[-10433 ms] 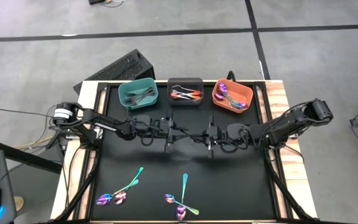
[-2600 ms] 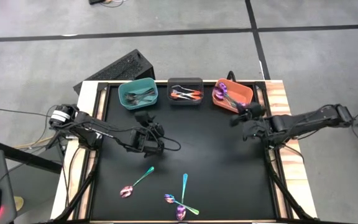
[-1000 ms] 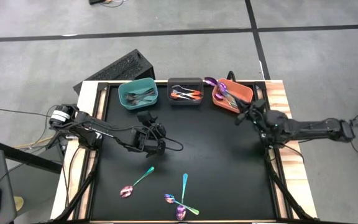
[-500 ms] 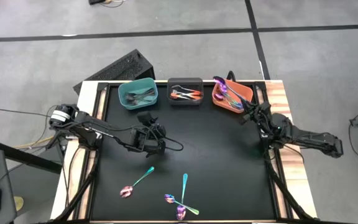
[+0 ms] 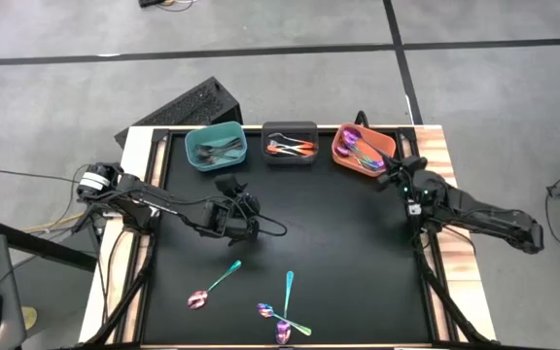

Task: Sort silverware by color (type)
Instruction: Put the blue spoon into the orange bin

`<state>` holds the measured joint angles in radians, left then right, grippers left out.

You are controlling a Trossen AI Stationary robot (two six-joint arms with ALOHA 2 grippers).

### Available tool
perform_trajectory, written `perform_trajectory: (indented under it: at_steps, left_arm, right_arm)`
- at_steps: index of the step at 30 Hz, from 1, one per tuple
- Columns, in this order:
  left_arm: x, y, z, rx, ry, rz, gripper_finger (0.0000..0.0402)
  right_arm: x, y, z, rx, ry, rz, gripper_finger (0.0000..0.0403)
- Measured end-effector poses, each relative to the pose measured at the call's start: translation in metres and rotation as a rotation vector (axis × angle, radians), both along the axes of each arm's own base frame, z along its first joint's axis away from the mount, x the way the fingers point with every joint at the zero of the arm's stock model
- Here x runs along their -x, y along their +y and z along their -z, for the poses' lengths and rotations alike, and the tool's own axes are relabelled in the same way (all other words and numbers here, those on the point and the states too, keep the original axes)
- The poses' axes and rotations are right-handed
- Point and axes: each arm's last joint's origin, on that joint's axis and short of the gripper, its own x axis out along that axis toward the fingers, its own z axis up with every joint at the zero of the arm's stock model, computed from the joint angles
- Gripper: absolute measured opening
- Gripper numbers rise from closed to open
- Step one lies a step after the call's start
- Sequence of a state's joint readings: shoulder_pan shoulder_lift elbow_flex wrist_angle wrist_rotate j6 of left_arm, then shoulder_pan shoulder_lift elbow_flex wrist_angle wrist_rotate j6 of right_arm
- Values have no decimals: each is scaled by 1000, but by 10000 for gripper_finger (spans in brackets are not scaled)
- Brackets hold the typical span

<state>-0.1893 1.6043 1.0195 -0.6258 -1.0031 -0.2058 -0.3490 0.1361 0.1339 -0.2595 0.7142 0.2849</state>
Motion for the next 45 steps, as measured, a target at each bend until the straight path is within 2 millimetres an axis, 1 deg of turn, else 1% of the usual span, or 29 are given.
perform_trajectory:
  at_steps: [2,5,13,15,19,23,26,29,32,35,39,45]
  left_arm:
    - [0,1,0,0,0,-4,183]
    - [-1,3,0,2,-10,-11,183]
    - [-2,5,0,1,-11,-14,183]
    - [-2,5,0,6,-12,-14,183]
    - [-2,5,0,16,-12,-11,183]
    - [-2,5,0,17,-12,-11,183]
    - [-2,4,0,25,-13,-11,183]
    - [-1,3,2,91,-16,-6,183]
    - [3,-2,7,194,-10,-8,183]
    - [12,-8,18,279,-7,-32,183]
    - [28,-23,31,425,34,-83,183]
    - [59,-58,44,669,195,-147,183]
  right_arm:
    - [1,-1,-2,-18,21,13,8]
    - [0,-3,1,-36,48,20,8]
    - [-2,-5,5,-68,71,27,9]
    - [-1,-6,4,-79,48,39,17]
    - [-1,-7,4,-97,5,57,63]
    - [-1,-7,4,-99,-9,60,128]
    - [-3,-7,0,-96,-70,45,175]
    - [-8,-5,-8,-84,-153,-50,211]
    - [-13,0,-15,-76,-238,-191,227]
    - [-18,6,-21,-82,-296,-317,227]
    - [-23,16,-21,-124,-327,-416,217]
    - [-35,30,-23,-137,-339,-529,202]
